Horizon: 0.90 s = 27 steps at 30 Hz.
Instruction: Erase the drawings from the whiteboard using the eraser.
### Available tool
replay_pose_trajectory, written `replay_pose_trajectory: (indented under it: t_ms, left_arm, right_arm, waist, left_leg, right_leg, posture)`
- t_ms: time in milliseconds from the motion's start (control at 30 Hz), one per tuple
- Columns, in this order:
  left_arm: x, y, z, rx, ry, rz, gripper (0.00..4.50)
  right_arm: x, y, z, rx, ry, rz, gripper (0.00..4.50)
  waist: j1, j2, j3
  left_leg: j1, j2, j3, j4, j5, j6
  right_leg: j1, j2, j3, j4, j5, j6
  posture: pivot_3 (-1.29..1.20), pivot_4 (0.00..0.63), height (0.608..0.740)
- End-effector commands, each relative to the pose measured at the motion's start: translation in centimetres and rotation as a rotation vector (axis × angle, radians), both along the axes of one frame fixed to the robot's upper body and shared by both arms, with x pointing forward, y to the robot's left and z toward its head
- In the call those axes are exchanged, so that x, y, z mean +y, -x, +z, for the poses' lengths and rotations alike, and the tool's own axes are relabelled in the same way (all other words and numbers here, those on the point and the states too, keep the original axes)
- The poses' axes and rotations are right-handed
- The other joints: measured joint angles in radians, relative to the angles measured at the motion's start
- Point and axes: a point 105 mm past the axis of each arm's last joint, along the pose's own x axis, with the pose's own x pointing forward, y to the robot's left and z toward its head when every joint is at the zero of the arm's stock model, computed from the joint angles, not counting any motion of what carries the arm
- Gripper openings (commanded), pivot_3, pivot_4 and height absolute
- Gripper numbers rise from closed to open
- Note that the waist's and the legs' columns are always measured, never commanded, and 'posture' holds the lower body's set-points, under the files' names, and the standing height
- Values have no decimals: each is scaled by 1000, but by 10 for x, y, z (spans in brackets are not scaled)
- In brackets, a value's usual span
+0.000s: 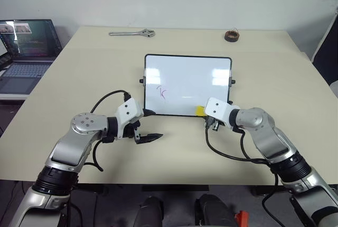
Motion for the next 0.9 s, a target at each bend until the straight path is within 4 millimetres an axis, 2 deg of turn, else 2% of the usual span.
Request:
replay_pose_trajectory:
  t_ms: [33, 267, 400, 500, 700, 900]
  left_arm:
    - [0, 0, 10, -45, 0, -11, 4500]
    - [-1, 0, 10, -44, 3, -10, 4500]
    - [-1, 0, 10, -43, 4, -8, 4500]
    - [2, 0, 9, -44, 5, 2, 4500]
    - [12, 0, 7, -39, 4, 44, 4500]
    - [9, 1, 7, -44, 8, 42, 4500]
  right_arm:
    - [-38, -8, -2, 7, 21, -145, 1090]
    - [-84, -5, 0, -6, 87, -236, 1090]
    - [-95, -3, 0, -30, 138, -242, 1090]
    - [-91, 0, 2, -24, 103, -234, 1090]
    - [-74, 2, 21, -52, 8, -206, 1090]
    - [-42, -4, 13, -52, 10, -122, 1090]
  waist:
    - [3, 0, 0]
    - [20, -1, 0]
    - [18, -1, -1]
    - [17, -1, -1]
    - [18, -1, 0]
    - [6, -1, 0]
  left_leg:
    - [0, 0, 0, 0, 0, 0]
    - [0, 0, 0, 1, 0, 0]
    - [2, 0, 0, 2, 0, 0]
    - [2, 0, 1, 2, 0, 0]
    - [0, 0, 1, 1, 0, 0]
    - [1, 0, 2, 1, 0, 0]
  right_leg:
    - [0, 0, 0, 0, 0, 0]
    - [2, 0, -1, 0, 0, 0]
    - [3, 0, 0, -1, 1, 1]
    - [3, 0, 0, -1, 1, 1]
    - [1, 0, 0, -1, 1, 1]
    - [0, 0, 0, -1, 1, 1]
  posture:
    - [0, 150, 740]
    - [0, 150, 740]
    - [0, 150, 740]
    - [0, 150, 740]
    - [0, 150, 740]
    - [0, 150, 740]
